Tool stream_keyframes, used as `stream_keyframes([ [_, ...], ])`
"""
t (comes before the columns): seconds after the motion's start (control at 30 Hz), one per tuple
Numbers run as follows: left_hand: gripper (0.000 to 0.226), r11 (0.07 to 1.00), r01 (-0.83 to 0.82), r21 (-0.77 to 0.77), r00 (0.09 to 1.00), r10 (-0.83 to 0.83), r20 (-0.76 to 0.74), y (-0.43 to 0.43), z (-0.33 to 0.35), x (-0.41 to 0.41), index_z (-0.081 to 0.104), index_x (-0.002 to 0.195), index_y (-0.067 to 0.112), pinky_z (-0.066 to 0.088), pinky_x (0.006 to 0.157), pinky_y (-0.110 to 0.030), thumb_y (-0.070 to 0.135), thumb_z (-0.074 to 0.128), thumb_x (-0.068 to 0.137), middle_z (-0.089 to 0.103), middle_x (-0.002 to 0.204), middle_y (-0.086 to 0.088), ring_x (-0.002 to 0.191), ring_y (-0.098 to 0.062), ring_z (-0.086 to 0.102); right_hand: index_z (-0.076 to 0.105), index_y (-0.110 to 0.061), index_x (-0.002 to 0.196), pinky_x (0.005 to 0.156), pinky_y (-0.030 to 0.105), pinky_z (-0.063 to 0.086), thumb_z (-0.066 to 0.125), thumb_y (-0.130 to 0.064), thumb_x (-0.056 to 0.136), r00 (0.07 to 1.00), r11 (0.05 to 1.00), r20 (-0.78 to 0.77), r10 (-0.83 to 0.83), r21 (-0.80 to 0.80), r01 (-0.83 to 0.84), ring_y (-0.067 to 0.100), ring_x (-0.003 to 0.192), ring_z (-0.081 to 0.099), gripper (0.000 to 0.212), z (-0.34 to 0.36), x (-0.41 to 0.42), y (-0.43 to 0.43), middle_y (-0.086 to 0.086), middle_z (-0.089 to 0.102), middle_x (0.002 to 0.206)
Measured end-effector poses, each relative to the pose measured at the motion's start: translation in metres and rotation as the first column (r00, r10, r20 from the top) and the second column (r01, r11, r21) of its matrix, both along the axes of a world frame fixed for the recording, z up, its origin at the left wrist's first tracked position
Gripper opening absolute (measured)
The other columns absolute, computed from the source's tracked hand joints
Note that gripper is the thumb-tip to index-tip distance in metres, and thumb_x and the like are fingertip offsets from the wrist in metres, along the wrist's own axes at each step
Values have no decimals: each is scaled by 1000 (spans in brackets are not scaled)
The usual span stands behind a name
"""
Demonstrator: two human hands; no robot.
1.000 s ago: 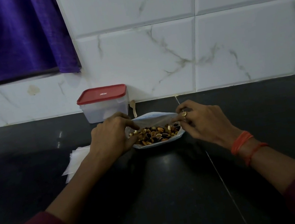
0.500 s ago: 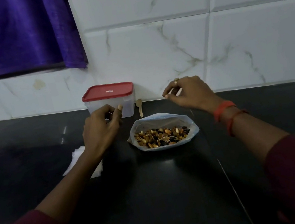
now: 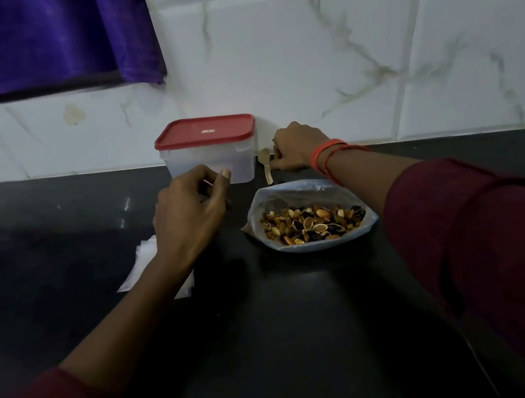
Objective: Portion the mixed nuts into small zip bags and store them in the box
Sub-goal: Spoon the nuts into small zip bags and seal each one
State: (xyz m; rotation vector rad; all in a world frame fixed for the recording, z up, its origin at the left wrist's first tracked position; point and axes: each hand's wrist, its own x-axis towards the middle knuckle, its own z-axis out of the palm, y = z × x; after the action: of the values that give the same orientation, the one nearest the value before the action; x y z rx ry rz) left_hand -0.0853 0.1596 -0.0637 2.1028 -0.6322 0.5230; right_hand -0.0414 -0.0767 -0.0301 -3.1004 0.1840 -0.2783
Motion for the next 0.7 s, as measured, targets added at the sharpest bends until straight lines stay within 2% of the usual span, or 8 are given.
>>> stream_keyframes([
  [0.1, 31, 1000, 9, -14, 1000, -9, -6, 0, 1, -1, 66, 82, 25, 60, 64, -42, 50, 53, 97, 70, 68, 10, 62, -6, 66, 51, -11, 81, 72, 35, 47, 64, -44, 91, 1000, 999, 1, -31, 38, 31, 29, 82, 53, 37, -5, 8, 6, 11, 53, 92],
  [0.2, 29, 1000, 12, 0, 1000, -12, 3, -1, 0, -3, 67, 83, 25, 60, 63, -42, 47, 54, 97, 69, 68, 10, 62, -5, 66, 55, -14, 93, 73, 35, 49, 73, -50, 84, 999, 998, -18, -41, 55, 42, 27, 85, 54, 42, -11, 11, 16, 8, 53, 93],
  [0.33, 29, 1000, 9, 13, 1000, -9, 11, -1, 1, -4, 68, 85, 22, 59, 67, -41, 45, 56, 97, 69, 69, 9, 66, -5, 66, 60, -11, 101, 73, 34, 52, 82, -38, 79, 990, 973, -2, -141, 182, 139, 25, 86, 59, 41, -20, 13, 20, 7, 59, 95],
  [0.43, 30, 1000, 5, 31, 1000, -6, 20, -2, -1, -5, 67, 83, 25, 58, 71, -42, 49, 54, 96, 69, 71, 9, 70, -7, 66, 66, -9, 97, 77, 39, 61, 82, -30, 76, 971, 934, 29, -236, 282, 219, 26, 84, 71, 34, -16, 8, 12, 9, 71, 94],
  [0.53, 30, 999, 13, 39, 1000, -14, 21, -2, -2, -6, 67, 84, 23, 59, 73, -42, 48, 55, 96, 69, 72, 8, 71, -9, 67, 71, -8, 97, 76, 40, 62, 82, -30, 77, 954, 927, 84, -287, 274, 255, 26, 81, 73, 32, -1, -13, -1, 9, 74, 87],
  [0.6, 31, 999, 23, 37, 1000, -23, 7, -2, -2, -7, 67, 84, 24, 59, 72, -42, 49, 55, 96, 69, 73, 8, 72, -9, 67, 74, -11, 97, 75, 38, 60, 83, -33, 76, 946, 936, 152, -287, 256, 243, 27, 82, 70, 32, 10, -35, -11, 8, 73, 89],
  [0.7, 31, 999, 34, 41, 999, -34, -2, -4, -1, -11, 67, 84, 26, 59, 72, -43, 51, 54, 96, 70, 74, 9, 72, -9, 67, 77, -19, 91, 72, 34, 54, 77, -32, 84, 925, 960, 295, -239, 213, 180, 25, 87, 67, 15, 21, -84, -17, 2, 72, 87],
])
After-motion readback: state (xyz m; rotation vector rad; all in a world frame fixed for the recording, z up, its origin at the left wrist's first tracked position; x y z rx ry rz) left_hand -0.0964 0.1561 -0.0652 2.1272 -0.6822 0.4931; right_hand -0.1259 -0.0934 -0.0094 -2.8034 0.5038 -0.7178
